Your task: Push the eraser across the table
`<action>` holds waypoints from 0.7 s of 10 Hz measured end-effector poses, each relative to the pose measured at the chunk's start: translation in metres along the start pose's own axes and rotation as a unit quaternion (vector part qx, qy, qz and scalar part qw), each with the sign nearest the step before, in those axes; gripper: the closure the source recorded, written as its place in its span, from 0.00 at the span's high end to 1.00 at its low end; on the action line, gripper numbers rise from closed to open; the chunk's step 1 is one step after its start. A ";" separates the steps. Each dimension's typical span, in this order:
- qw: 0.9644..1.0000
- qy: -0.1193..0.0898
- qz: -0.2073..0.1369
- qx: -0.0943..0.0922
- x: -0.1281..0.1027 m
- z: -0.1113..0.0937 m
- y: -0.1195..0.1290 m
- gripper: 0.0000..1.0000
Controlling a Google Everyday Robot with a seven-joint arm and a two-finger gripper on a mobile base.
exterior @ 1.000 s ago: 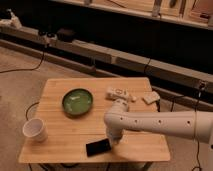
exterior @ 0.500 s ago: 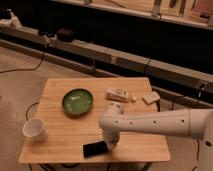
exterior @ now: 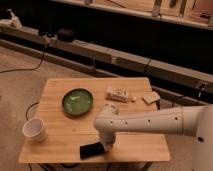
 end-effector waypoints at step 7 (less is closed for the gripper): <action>1.000 -0.007 0.009 -0.002 -0.018 -0.001 -0.008 0.02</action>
